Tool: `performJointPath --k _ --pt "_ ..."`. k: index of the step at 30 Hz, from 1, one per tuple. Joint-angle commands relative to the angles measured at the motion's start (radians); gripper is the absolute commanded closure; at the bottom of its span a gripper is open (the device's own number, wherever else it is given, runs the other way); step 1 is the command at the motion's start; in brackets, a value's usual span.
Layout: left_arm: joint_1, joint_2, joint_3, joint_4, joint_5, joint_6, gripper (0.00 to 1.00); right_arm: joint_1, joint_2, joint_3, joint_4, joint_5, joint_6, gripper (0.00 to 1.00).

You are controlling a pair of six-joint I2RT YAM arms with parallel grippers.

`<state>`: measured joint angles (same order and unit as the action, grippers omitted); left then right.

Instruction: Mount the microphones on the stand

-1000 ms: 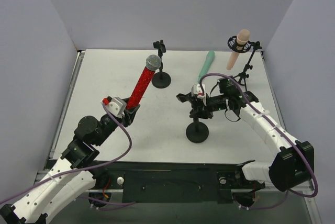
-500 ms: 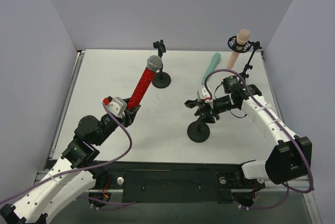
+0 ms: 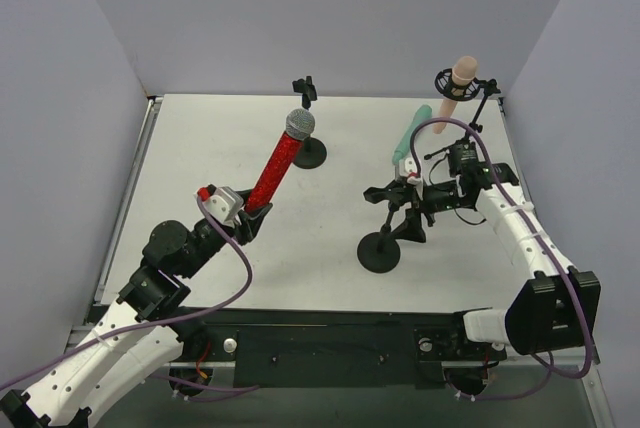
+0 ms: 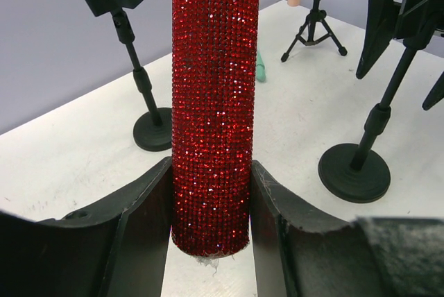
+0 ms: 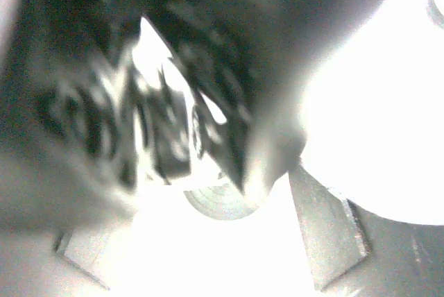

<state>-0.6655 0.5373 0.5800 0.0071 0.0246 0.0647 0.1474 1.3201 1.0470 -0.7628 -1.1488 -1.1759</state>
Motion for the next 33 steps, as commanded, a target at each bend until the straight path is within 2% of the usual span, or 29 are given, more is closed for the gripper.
performJointPath --k 1,8,9,13,15,18,22,27,33 --pt "0.004 -0.007 0.008 0.091 0.052 -0.039 1.00 -0.043 -0.058 0.013 0.011 0.024 0.128 0.17" --pt "0.001 0.018 -0.023 0.235 0.192 -0.191 1.00 -0.144 -0.148 0.056 -0.010 0.081 0.260 0.07" --pt "-0.003 0.023 -0.038 0.288 0.193 -0.213 1.00 -0.178 -0.157 0.065 -0.026 0.084 0.263 0.04" --pt "-0.054 0.058 -0.095 0.428 0.141 -0.270 1.00 -0.204 -0.216 0.119 -0.134 0.116 0.240 0.03" --pt "-0.098 0.079 -0.109 0.456 0.098 -0.263 1.00 -0.197 -0.225 0.165 -0.229 0.110 0.190 0.02" --pt "-0.158 0.101 -0.112 0.459 0.058 -0.229 1.00 -0.102 -0.210 0.260 -0.355 0.174 0.150 0.02" --pt "-0.174 0.101 -0.109 0.438 0.052 -0.218 1.00 0.018 -0.194 0.327 -0.357 0.245 0.189 0.02" --pt "-0.175 0.072 -0.118 0.424 0.043 -0.221 1.00 0.024 -0.147 0.389 -0.356 0.288 0.200 0.02" --pt "-0.177 0.073 -0.124 0.426 0.046 -0.223 1.00 0.040 -0.113 0.416 -0.359 0.259 0.162 0.02"
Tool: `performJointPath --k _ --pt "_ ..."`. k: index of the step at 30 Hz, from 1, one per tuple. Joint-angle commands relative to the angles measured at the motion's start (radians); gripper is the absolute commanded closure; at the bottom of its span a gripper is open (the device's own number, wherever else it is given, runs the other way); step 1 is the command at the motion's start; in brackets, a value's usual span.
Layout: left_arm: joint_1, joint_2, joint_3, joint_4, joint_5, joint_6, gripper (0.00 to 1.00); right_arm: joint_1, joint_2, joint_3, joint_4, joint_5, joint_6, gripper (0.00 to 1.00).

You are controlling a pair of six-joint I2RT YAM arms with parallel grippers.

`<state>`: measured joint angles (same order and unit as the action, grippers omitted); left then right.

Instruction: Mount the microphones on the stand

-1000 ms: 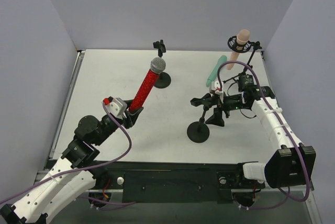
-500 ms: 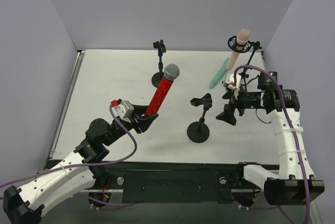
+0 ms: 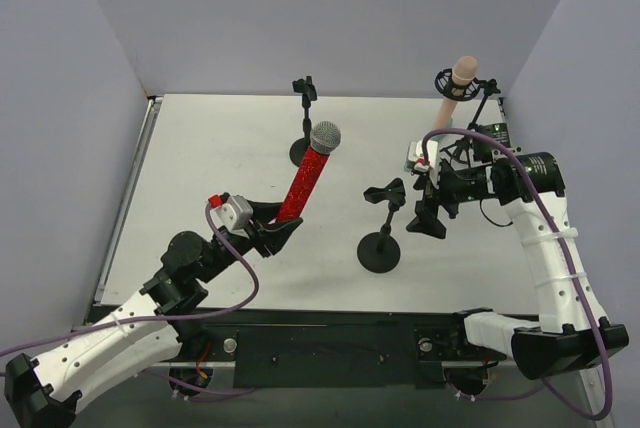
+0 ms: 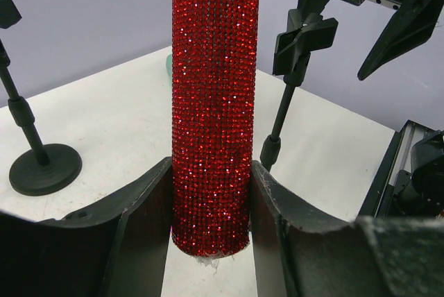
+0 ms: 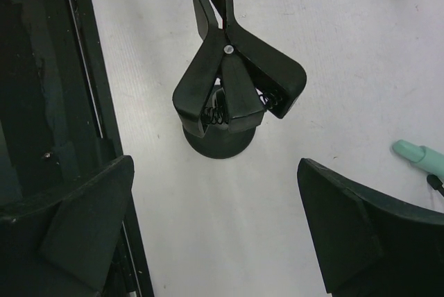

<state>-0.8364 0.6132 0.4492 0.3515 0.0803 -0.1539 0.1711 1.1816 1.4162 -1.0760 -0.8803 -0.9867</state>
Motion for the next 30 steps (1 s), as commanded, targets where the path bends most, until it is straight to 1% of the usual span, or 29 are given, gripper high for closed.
performJointPath --k 1,5,6,8,10,11,12,13,14,15,16,17,19,20,21,22,24,25,26,27,28,30 --pt "-0.007 0.002 0.008 0.083 -0.008 -0.006 1.00 0.022 0.030 0.052 -0.047 -0.011 -0.035 0.02" --pt "-0.007 0.002 0.006 0.087 -0.004 -0.015 1.00 0.022 0.049 0.079 -0.071 -0.049 -0.095 0.01" --pt "-0.007 -0.003 0.005 0.086 -0.004 -0.015 1.00 0.022 0.059 0.089 -0.082 -0.048 -0.092 0.01" --pt "-0.009 -0.010 0.000 0.083 -0.007 -0.013 1.00 0.022 0.079 0.119 -0.075 -0.017 -0.026 0.01" --pt "-0.009 -0.021 -0.001 0.078 -0.011 -0.015 1.00 0.021 0.085 0.144 -0.004 0.056 0.125 0.00" --pt "-0.010 -0.029 -0.003 0.075 -0.016 -0.013 1.00 0.018 0.072 0.138 0.081 0.123 0.266 0.00" --pt "-0.010 -0.033 -0.003 0.073 -0.017 -0.013 1.00 0.010 0.061 0.127 0.127 0.148 0.316 0.00" --pt "-0.010 -0.039 -0.006 0.072 -0.019 -0.012 1.00 -0.008 0.035 0.104 0.204 0.183 0.430 0.00" --pt "-0.010 -0.043 -0.004 0.072 -0.020 -0.012 1.00 -0.022 0.024 0.090 0.252 0.197 0.492 0.00" --pt "-0.010 -0.046 -0.004 0.070 -0.020 -0.009 1.00 -0.054 0.007 0.078 0.304 0.195 0.596 0.00" --pt "-0.010 -0.047 -0.004 0.070 -0.020 -0.009 1.00 -0.088 0.006 0.079 0.307 0.164 0.618 0.00" --pt "-0.010 -0.047 -0.004 0.070 -0.022 -0.007 1.00 -0.110 -0.002 0.085 0.327 0.102 0.678 0.00" --pt "-0.010 -0.050 -0.003 0.069 -0.022 -0.006 1.00 -0.137 -0.019 0.082 0.387 0.046 0.785 0.00" --pt "-0.010 -0.052 -0.003 0.069 -0.022 -0.006 1.00 -0.142 -0.029 0.072 0.411 0.040 0.825 0.00" --pt "-0.012 -0.052 -0.003 0.069 -0.022 -0.004 1.00 -0.140 -0.049 0.061 0.504 0.050 0.941 0.00" --pt "-0.010 -0.052 -0.003 0.069 -0.022 -0.004 1.00 -0.140 -0.056 0.050 0.548 0.046 0.983 0.00" --pt "-0.010 -0.052 -0.001 0.067 -0.022 -0.003 1.00 -0.139 -0.050 0.082 0.580 0.009 1.045 0.00" --pt "-0.010 -0.052 -0.001 0.067 -0.020 -0.003 1.00 -0.139 -0.043 0.090 0.646 0.033 1.141 0.00" --pt "-0.010 -0.053 -0.001 0.067 -0.020 -0.004 1.00 -0.136 -0.042 0.101 0.692 0.058 1.181 0.00" --pt "-0.010 -0.053 -0.003 0.070 -0.020 -0.004 1.00 -0.128 -0.037 0.107 0.776 0.107 1.244 0.00" --pt "-0.010 -0.052 -0.006 0.072 -0.022 -0.003 1.00 -0.118 -0.030 0.130 0.809 0.163 1.267 0.00" --pt "-0.010 -0.046 -0.003 0.076 -0.025 -0.003 1.00 -0.107 -0.002 0.182 0.893 0.175 1.299 0.01"
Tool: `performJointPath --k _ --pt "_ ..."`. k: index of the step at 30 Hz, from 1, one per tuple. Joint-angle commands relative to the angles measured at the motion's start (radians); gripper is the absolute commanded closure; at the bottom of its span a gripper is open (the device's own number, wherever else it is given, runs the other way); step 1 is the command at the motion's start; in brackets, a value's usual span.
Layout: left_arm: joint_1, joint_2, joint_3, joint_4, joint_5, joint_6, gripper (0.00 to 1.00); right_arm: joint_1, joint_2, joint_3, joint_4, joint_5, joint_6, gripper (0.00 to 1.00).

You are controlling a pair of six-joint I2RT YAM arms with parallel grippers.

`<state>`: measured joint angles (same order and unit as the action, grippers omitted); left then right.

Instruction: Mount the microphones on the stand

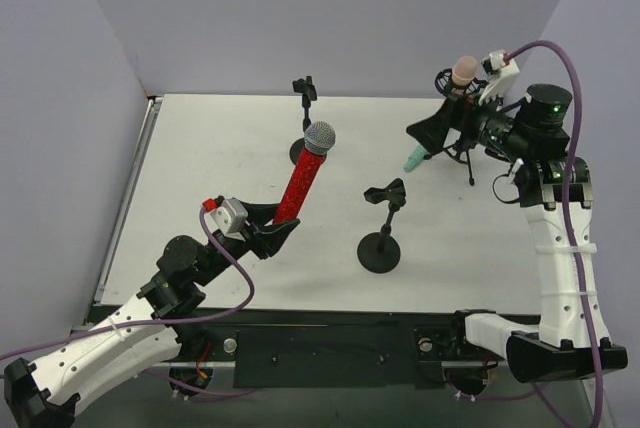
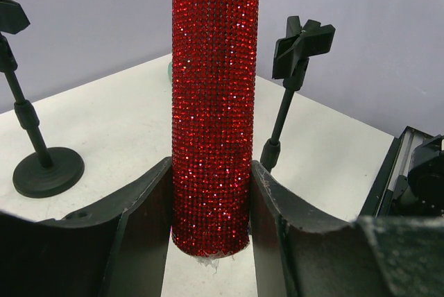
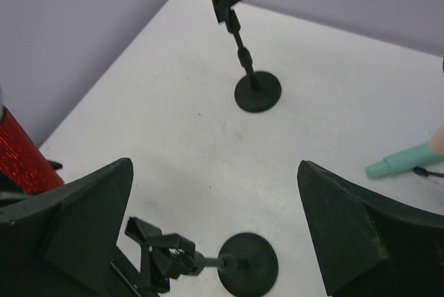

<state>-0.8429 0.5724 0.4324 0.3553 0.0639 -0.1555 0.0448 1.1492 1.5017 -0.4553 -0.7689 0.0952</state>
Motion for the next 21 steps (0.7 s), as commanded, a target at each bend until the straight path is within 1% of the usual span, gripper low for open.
performJointPath --k 1,2,3,4,5,6,7,8,9,10,11,12,16,18,21 --pt "-0.004 -0.003 0.017 0.073 -0.007 -0.001 1.00 0.020 0.061 0.115 0.333 0.030 0.237 0.00" --pt "-0.004 -0.002 0.019 0.073 -0.006 -0.001 1.00 0.017 0.096 0.149 0.419 -0.072 0.292 0.00" --pt "-0.004 -0.003 0.022 0.071 -0.004 -0.003 1.00 0.017 0.110 0.153 0.488 -0.134 0.345 0.00" --pt "-0.005 -0.005 0.023 0.067 -0.004 -0.003 1.00 0.018 0.125 0.134 0.677 -0.300 0.441 0.00" --pt "-0.004 -0.011 0.026 0.060 -0.007 -0.003 1.00 0.023 0.130 0.080 0.814 -0.378 0.505 0.00" --pt "-0.004 -0.017 0.026 0.053 -0.007 -0.004 1.00 0.027 0.123 0.034 1.060 -0.520 0.632 0.00" --pt "-0.004 -0.028 0.023 0.053 -0.012 -0.006 1.00 0.035 0.116 -0.044 1.204 -0.579 0.679 0.00" --pt "-0.004 -0.034 0.020 0.053 -0.013 -0.009 1.00 0.036 0.101 -0.093 1.423 -0.654 0.758 0.00" --pt "-0.004 -0.048 0.011 0.056 -0.016 -0.012 1.00 0.027 0.095 -0.186 1.522 -0.670 0.797 0.00" --pt "-0.005 -0.049 0.006 0.057 -0.018 -0.013 1.00 0.015 0.080 -0.225 1.720 -0.667 0.869 0.00" --pt "-0.005 -0.052 0.005 0.059 -0.019 -0.013 1.00 0.006 0.072 -0.289 1.777 -0.670 0.886 0.00" --pt "-0.005 -0.054 0.006 0.057 -0.019 -0.012 1.00 0.003 0.052 -0.310 1.758 -0.668 0.849 0.00" --pt "-0.007 -0.048 0.016 0.042 -0.013 -0.006 1.00 -0.026 -0.015 -0.388 1.774 -0.672 0.842 0.00" --pt "-0.007 -0.052 0.014 0.039 -0.013 -0.006 1.00 -0.072 -0.043 -0.417 1.773 -0.670 0.850 0.00" --pt "-0.008 -0.060 0.009 0.043 -0.013 -0.006 1.00 -0.124 -0.068 -0.504 1.782 -0.672 0.830 0.00"
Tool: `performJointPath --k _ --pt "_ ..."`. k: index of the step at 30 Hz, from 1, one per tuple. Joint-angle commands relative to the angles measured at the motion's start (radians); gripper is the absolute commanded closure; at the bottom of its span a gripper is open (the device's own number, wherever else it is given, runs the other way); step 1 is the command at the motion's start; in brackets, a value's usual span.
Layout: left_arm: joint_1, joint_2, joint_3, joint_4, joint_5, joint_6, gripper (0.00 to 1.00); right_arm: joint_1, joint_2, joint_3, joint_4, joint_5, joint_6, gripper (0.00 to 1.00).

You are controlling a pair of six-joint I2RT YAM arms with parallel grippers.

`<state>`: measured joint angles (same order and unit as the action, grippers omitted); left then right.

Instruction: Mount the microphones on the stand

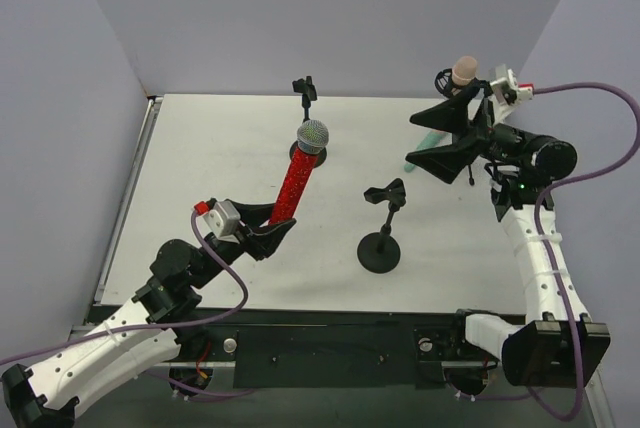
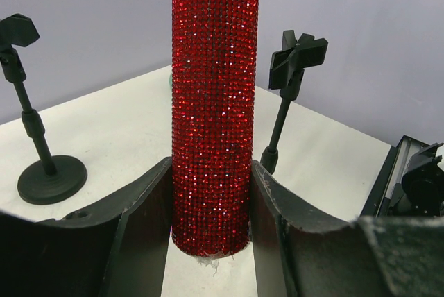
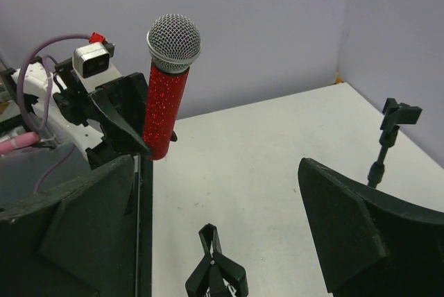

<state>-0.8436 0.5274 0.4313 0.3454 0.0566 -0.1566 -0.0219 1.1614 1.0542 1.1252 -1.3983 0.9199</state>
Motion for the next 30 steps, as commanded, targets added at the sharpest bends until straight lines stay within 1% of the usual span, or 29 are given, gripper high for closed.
performJointPath --k 1,3,5,8,10,12,15,17,18,19,20,21,22,23,24,25,26,27,28,29,30 --pt "-0.008 -0.015 0.007 0.056 -0.008 -0.006 1.00 -0.073 -0.080 -0.072 0.215 -0.041 0.001 0.00" --pt "-0.008 -0.015 0.007 0.060 -0.008 -0.006 1.00 -0.098 -0.077 -0.127 0.219 -0.019 -0.003 0.00" --pt "-0.008 -0.009 0.009 0.058 -0.005 -0.006 1.00 -0.121 -0.068 -0.158 0.275 0.031 0.048 0.00" --pt "-0.009 -0.007 0.009 0.056 -0.004 -0.006 1.00 -0.150 -0.055 -0.181 0.274 0.096 0.124 0.00" --pt "-0.009 -0.009 0.012 0.056 -0.006 -0.008 1.00 -0.162 -0.065 -0.200 0.275 0.085 0.128 0.00" --pt "-0.009 -0.012 0.012 0.053 -0.008 -0.008 1.00 -0.191 -0.066 -0.197 0.213 0.082 0.125 0.00" --pt "-0.009 -0.006 0.011 0.053 -0.009 -0.008 1.00 -0.262 -0.069 -0.180 0.188 0.105 0.175 0.00" --pt "-0.009 0.002 0.014 0.055 -0.009 -0.009 1.00 -0.289 -0.088 -0.157 0.055 0.146 0.143 0.00" --pt "-0.009 0.003 0.015 0.056 -0.009 -0.008 1.00 -0.292 -0.106 -0.137 -0.207 0.206 0.032 0.00" --pt "-0.009 0.009 0.017 0.056 -0.009 -0.008 1.00 -0.285 -0.118 -0.079 -0.410 0.273 -0.052 0.00" --pt "-0.009 0.013 0.017 0.056 -0.009 -0.008 1.00 -0.271 -0.141 -0.019 -0.880 0.322 -0.327 0.00" --pt "-0.009 0.016 0.018 0.056 -0.009 -0.008 1.00 -0.225 -0.141 0.132 -1.104 0.473 -0.478 0.00" --pt "-0.009 0.016 0.020 0.056 -0.011 -0.008 1.00 -0.179 -0.123 0.192 -1.398 0.525 -0.710 0.00" --pt "-0.009 0.016 0.018 0.055 -0.011 -0.008 1.00 -0.124 -0.117 0.269 -1.453 0.545 -0.802 0.00" --pt "-0.009 0.016 0.018 0.055 -0.009 -0.008 1.00 -0.098 -0.123 0.280 -1.470 0.535 -0.820 0.00" --pt "-0.009 0.016 0.018 0.053 -0.014 -0.008 1.00 -0.095 -0.129 0.285 -1.470 0.462 -0.899 0.00" --pt "-0.009 0.013 0.018 0.052 -0.015 -0.005 1.00 -0.095 -0.134 0.290 -1.510 0.425 -0.980 0.00" --pt "-0.009 0.008 0.018 0.050 -0.017 -0.003 1.00 -0.095 -0.134 0.324 -1.589 0.408 -1.151 0.00" --pt "-0.009 0.003 0.018 0.047 -0.020 -0.003 1.00 -0.096 -0.121 0.354 -1.754 0.398 -1.281 0.00" --pt "-0.011 -0.003 0.017 0.044 -0.023 -0.003 1.00 -0.096 -0.118 0.390 -1.857 0.424 -1.507 0.00" --pt "-0.009 -0.007 0.017 0.038 -0.023 -0.001 1.00 -0.087 -0.123 0.403 -1.989 0.452 -1.589 0.00"
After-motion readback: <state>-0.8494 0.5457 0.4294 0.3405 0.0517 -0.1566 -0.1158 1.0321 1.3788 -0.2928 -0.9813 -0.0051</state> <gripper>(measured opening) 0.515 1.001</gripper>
